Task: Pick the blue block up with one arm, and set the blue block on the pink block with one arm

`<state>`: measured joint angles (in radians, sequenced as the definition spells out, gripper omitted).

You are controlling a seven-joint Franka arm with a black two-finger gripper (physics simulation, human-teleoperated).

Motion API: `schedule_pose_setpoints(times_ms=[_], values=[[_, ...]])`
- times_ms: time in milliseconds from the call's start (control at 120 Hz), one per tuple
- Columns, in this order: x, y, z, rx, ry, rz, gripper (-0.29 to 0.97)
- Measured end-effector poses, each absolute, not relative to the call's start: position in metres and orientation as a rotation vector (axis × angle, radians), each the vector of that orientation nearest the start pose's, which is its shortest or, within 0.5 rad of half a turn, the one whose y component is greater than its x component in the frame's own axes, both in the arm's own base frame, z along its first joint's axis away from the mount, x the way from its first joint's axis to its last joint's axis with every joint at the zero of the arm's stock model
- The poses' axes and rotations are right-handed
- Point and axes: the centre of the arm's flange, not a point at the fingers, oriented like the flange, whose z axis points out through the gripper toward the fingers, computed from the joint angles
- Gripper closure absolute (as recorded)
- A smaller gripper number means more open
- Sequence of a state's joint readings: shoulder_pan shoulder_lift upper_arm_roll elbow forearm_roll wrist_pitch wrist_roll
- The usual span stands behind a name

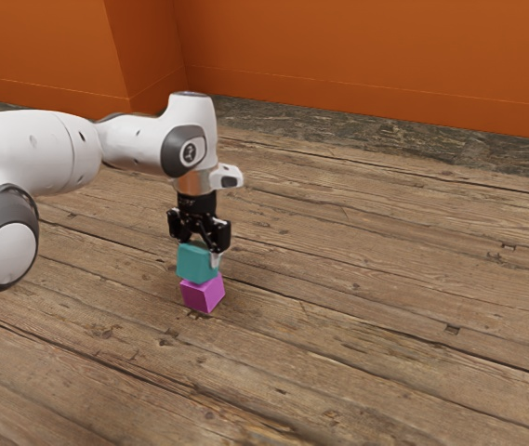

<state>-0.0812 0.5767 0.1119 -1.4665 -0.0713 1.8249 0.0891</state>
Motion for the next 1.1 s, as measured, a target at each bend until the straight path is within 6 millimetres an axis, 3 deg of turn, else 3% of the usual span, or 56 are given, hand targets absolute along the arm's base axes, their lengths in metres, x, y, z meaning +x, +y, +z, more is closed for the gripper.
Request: schedule_pose_setpoints(times_ms=[175,417,633,900,958,1058,1100], values=[[0.683,0.005,0.329,-3.14,0.071,0.342,0.1],[0.688,0.006,0.34,-3.138,0.084,0.307,0.03],[0.69,0.007,0.384,-3.135,0.101,0.199,0.01],[0.674,0.015,0.493,-3.09,0.118,0.04,0.0],[0.659,0.023,0.538,-3.066,0.109,-0.012,0.0],[0.619,0.038,0.632,-3.012,0.078,-0.143,0.0],[0.608,0.041,0.658,-2.992,0.071,-0.177,0.0]])
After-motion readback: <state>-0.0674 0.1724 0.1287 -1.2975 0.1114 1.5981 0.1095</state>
